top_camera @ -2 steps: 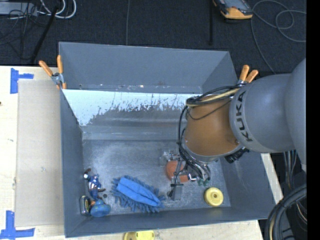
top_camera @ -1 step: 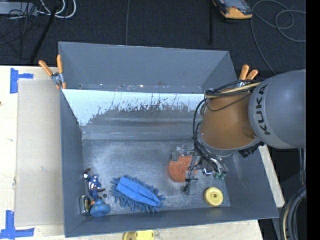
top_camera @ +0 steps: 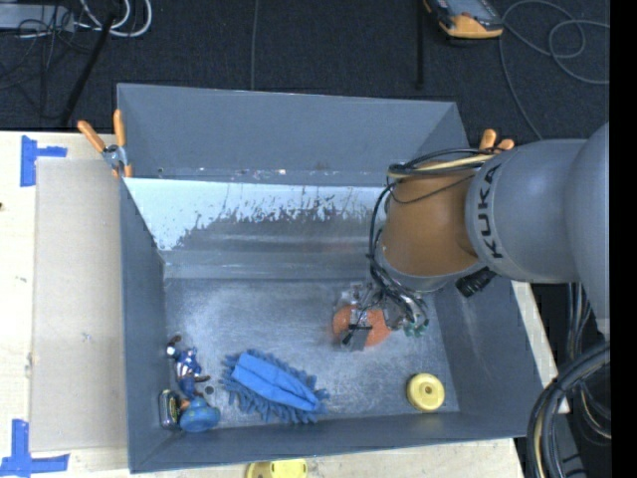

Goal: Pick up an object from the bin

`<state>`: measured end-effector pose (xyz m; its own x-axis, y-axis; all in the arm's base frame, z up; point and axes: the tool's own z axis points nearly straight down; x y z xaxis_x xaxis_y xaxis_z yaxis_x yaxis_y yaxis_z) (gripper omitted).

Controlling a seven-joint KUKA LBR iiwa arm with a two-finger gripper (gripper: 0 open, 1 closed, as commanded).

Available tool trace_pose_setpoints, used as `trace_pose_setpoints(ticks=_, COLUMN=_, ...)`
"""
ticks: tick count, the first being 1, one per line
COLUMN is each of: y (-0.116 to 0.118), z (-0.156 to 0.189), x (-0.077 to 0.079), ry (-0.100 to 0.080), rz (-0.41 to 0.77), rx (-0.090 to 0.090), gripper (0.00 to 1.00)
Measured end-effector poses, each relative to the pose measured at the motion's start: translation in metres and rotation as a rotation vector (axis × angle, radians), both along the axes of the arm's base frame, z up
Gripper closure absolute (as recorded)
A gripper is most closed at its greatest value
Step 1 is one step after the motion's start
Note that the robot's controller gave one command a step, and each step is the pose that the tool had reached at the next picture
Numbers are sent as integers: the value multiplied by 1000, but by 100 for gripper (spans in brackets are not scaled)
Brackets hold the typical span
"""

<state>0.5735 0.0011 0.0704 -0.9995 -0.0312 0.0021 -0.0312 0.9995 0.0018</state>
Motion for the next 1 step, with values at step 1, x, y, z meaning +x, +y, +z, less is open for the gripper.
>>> trace_pose_setpoints(ticks=1, y=0, z=0, x=0, ry=0, rz=-1, rx=0, gripper=100)
